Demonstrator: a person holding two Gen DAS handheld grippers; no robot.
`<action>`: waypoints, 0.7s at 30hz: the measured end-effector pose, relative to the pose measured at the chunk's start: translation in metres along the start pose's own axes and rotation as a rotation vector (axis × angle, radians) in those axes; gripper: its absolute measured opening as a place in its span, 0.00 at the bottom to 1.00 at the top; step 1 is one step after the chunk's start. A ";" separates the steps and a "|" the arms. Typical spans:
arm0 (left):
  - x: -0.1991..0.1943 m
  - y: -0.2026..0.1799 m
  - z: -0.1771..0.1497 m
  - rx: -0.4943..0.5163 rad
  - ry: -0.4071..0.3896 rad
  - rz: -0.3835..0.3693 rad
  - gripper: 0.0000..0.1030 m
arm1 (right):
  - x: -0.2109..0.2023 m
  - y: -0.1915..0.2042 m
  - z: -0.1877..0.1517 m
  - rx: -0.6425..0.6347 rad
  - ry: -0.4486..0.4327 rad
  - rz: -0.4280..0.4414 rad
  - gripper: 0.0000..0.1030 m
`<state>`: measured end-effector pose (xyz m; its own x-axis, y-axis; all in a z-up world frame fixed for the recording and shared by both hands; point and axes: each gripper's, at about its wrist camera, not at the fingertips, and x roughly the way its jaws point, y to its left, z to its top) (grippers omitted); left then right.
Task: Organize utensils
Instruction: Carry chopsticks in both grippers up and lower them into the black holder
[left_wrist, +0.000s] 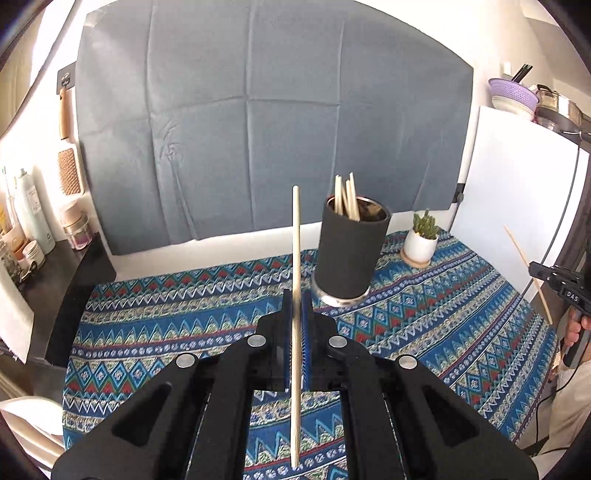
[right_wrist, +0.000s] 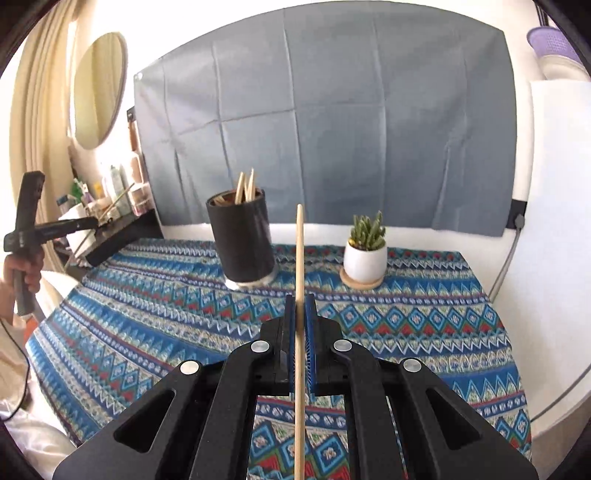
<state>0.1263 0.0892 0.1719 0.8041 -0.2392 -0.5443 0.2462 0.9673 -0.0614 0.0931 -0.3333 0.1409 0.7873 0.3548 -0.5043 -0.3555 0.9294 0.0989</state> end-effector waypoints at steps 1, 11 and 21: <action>0.001 -0.003 0.005 -0.003 -0.009 -0.005 0.05 | 0.001 0.005 0.006 0.000 -0.013 0.009 0.05; 0.025 -0.031 0.056 -0.022 -0.107 -0.064 0.05 | 0.050 0.020 0.071 0.063 -0.103 0.129 0.05; 0.062 -0.036 0.103 -0.100 -0.266 -0.159 0.05 | 0.111 0.032 0.141 0.180 -0.154 0.182 0.05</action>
<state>0.2228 0.0308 0.2263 0.8763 -0.3885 -0.2849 0.3357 0.9166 -0.2173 0.2403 -0.2501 0.2085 0.7908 0.5157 -0.3297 -0.4137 0.8473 0.3329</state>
